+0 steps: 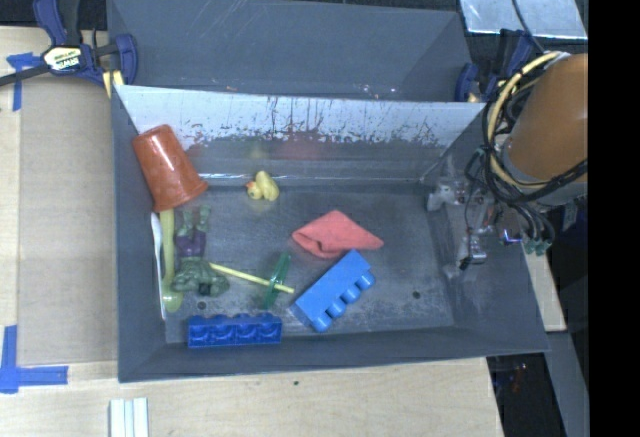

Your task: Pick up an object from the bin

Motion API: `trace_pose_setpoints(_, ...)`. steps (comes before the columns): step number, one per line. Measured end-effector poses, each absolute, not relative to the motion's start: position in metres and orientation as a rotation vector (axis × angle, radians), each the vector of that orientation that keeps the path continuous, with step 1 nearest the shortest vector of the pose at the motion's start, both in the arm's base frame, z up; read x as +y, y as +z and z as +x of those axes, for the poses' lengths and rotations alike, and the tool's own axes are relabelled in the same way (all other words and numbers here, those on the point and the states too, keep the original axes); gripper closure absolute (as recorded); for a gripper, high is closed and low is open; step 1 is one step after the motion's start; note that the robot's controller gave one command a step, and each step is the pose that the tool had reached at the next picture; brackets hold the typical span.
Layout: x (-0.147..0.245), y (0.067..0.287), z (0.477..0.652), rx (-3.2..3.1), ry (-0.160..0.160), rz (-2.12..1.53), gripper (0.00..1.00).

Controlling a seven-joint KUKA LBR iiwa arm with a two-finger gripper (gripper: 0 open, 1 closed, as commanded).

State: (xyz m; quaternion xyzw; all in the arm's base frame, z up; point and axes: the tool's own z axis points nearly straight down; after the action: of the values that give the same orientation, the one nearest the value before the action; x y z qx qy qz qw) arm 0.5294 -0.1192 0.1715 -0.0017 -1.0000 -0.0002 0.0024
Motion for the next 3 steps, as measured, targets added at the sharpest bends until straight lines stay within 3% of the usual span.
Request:
trace_pose_setpoints(1, -0.119, 0.176, 0.531, -3.145, 0.002, -0.001, 0.00)
trace_pose_setpoints(2, -0.078, 0.128, 0.537, -3.147, 0.004, 0.125, 0.00)
trace_pose_setpoints(3, -0.024, 0.097, 0.587, -3.159, 0.008, 0.073, 0.00)
